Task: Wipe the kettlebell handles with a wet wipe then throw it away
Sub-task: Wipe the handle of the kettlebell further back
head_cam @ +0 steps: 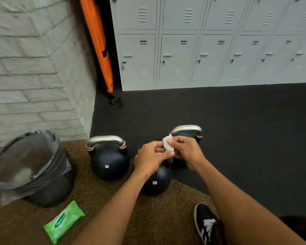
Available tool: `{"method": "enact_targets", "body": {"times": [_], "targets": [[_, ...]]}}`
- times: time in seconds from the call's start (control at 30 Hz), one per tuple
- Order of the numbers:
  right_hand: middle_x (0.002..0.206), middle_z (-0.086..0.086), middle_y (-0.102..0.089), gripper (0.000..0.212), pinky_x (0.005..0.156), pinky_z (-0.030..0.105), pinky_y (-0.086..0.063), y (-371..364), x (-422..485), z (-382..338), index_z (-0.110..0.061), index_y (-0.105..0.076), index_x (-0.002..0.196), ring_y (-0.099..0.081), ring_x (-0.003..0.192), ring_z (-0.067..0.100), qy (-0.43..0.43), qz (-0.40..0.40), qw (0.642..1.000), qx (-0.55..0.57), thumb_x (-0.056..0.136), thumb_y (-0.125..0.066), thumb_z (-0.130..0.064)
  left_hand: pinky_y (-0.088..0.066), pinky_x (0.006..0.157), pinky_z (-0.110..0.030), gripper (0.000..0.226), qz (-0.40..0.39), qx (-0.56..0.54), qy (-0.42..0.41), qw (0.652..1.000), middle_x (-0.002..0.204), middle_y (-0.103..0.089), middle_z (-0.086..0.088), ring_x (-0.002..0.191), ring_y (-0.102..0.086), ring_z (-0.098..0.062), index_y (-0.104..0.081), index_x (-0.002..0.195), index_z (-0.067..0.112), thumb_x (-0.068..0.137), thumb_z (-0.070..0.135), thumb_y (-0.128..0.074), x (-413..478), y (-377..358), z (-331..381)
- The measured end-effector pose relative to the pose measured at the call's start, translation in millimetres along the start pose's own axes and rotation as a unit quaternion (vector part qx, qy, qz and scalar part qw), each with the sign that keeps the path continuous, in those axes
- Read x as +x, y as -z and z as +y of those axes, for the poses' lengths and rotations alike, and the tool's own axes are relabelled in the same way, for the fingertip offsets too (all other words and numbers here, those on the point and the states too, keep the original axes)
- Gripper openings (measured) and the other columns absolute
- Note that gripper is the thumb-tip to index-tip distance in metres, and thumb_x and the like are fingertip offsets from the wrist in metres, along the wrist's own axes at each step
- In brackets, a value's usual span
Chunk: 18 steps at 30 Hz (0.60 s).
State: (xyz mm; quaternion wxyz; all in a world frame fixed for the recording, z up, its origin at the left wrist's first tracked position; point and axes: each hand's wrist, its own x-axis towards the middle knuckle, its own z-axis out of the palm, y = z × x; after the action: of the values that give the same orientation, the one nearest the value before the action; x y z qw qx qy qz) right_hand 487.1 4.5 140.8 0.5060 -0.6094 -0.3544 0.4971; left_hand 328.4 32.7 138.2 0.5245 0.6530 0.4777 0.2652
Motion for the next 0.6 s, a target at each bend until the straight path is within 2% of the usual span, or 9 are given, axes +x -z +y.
{"method": "enact_targets", "body": {"times": [0.1,0.17,0.23,0.3,0.4,0.53,0.6], "targets": [[0.107,0.017,-0.074,0.02,0.091,0.047,-0.056,-3,-1,0,-0.005,-0.075,0.104,-0.073,0.096,0.029,-0.007,-0.037,0.999,0.024,0.091,-0.068,-0.019,-0.058,0.09,-0.043,0.045,0.025,-0.038,0.007,0.999,0.091,-0.078,0.013,0.091,-0.073,-0.005,-0.073,0.104,0.039,0.06,0.047,-0.08,1,-1,-7],[0.108,0.01,-0.074,0.019,0.094,0.044,-0.055,-5,-1,0,-0.009,-0.074,0.107,-0.073,0.093,0.019,-0.018,-0.056,0.998,0.02,0.093,-0.066,-0.018,-0.058,0.09,-0.044,0.037,0.04,-0.077,0.006,0.996,0.093,-0.078,0.009,0.092,-0.074,-0.007,-0.073,0.103,0.038,0.067,0.037,-0.081,1,-2,-13],[0.098,0.005,-0.075,0.018,0.09,0.037,-0.054,-6,-1,-2,-0.012,-0.073,0.109,-0.071,0.082,0.01,-0.03,-0.075,0.997,0.004,0.095,-0.063,-0.014,-0.058,0.091,-0.046,0.028,0.056,-0.115,0.007,0.992,0.095,-0.079,0.004,0.093,-0.074,-0.01,-0.074,0.104,0.033,0.078,0.022,-0.08,0,-3,-17],[0.09,0.006,-0.075,0.022,0.082,0.031,-0.056,-6,0,-5,-0.008,-0.071,0.114,-0.069,0.076,0.009,-0.044,-0.089,0.995,0.0,0.095,-0.061,-0.007,-0.058,0.092,-0.047,0.025,0.058,-0.133,0.013,0.989,0.095,-0.079,0.001,0.094,-0.074,-0.013,-0.074,0.102,0.031,0.083,0.015,-0.076,0,-2,-18],[0.084,0.004,-0.075,0.025,0.067,0.023,-0.057,-4,5,-15,-0.003,-0.068,0.118,-0.068,0.069,0.008,-0.047,-0.079,0.996,-0.011,0.094,-0.061,-0.002,-0.057,0.094,-0.048,0.027,0.059,-0.13,0.026,0.989,0.093,-0.079,0.001,0.094,-0.075,-0.016,-0.076,0.099,0.035,0.079,0.017,-0.071,5,3,-16],[0.087,0.001,-0.074,0.028,0.07,0.022,-0.054,-4,10,-27,-0.011,-0.069,0.12,-0.066,0.074,0.007,-0.054,-0.109,0.993,-0.011,0.093,-0.065,-0.013,-0.058,0.09,-0.046,0.029,0.08,-0.086,0.015,0.993,0.085,-0.078,0.006,0.089,-0.074,-0.014,-0.074,0.094,0.04,0.075,0.02,-0.068,15,9,-10],[0.088,0.0,-0.074,0.028,0.07,0.022,-0.056,-4,10,-28,-0.013,-0.068,0.121,-0.068,0.077,0.006,-0.057,-0.137,0.989,-0.002,0.092,-0.065,-0.012,-0.058,0.088,-0.046,0.027,0.092,-0.066,0.011,0.993,0.083,-0.077,0.009,0.087,-0.074,-0.012,-0.071,0.091,0.046,0.076,0.023,-0.068,18,11,-8]]}}
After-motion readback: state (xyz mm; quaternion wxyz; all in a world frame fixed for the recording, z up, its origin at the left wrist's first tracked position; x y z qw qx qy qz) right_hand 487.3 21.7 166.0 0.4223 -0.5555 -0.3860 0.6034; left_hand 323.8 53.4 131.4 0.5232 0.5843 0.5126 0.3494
